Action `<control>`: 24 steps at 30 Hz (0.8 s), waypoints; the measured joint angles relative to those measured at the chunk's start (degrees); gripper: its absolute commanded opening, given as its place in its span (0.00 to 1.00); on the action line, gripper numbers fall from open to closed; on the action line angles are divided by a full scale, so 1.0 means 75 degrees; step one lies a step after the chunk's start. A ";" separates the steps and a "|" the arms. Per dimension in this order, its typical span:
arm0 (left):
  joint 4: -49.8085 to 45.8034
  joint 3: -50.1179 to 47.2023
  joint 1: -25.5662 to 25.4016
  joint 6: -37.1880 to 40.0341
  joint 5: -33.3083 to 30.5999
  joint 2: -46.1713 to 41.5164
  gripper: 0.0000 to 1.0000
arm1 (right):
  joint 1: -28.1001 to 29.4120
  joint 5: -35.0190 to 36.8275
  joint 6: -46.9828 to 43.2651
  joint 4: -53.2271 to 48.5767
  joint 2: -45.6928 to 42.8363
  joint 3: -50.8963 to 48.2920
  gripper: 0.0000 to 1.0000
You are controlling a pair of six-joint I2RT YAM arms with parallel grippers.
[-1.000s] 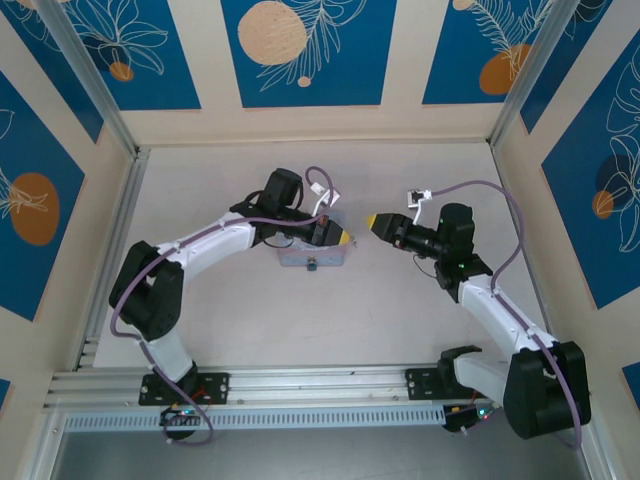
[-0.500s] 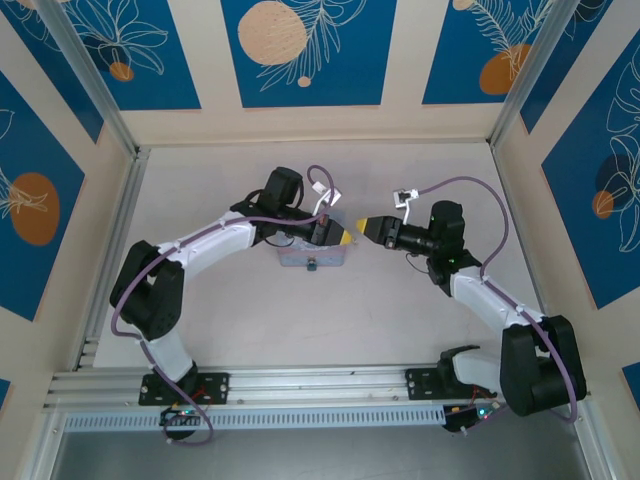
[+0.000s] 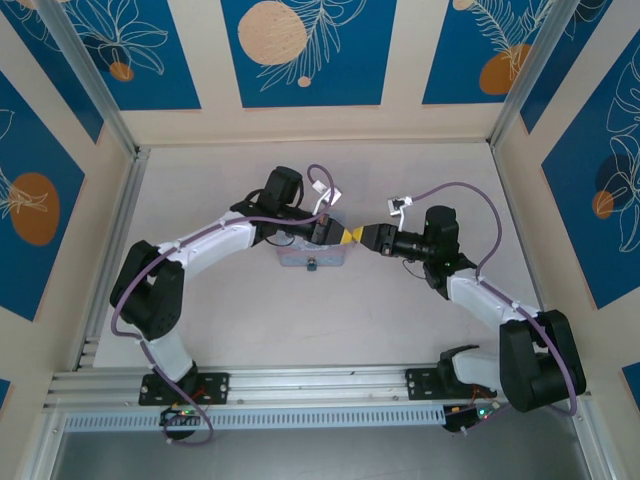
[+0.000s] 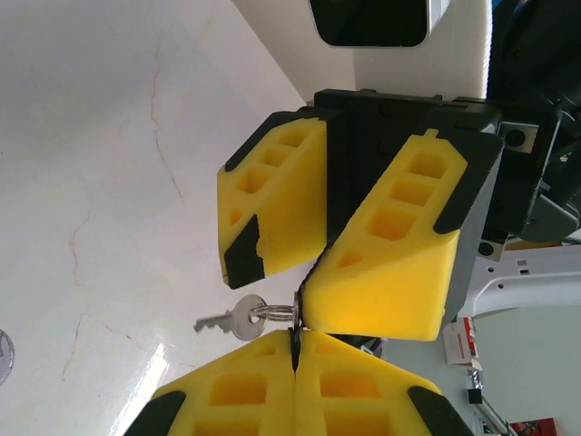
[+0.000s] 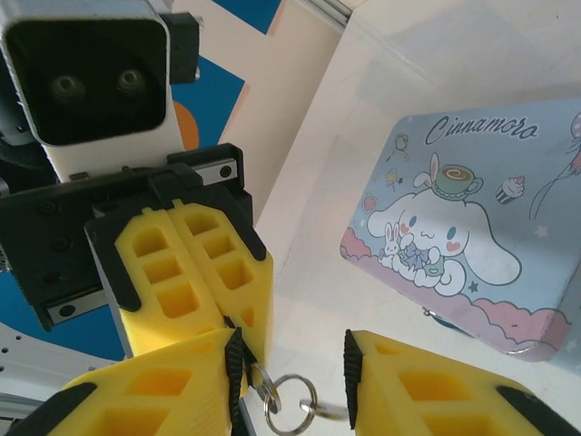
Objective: Unlock a padlock with a key
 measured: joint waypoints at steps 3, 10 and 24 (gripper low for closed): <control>0.0029 0.0000 0.0000 -0.0003 -0.0003 0.0000 0.00 | 0.0003 -0.0003 0.0000 0.0029 0.0000 -0.0003 0.28; 0.0050 0.0000 0.0003 -0.0017 -0.0003 0.0003 0.00 | 0.0009 -0.0175 0.0015 0.0309 0.0000 -0.0050 0.09; 0.1058 -0.0475 0.0076 -0.0778 -0.0592 -0.0172 0.63 | 0.0067 0.0242 0.0592 0.0571 0.0050 -0.0458 0.00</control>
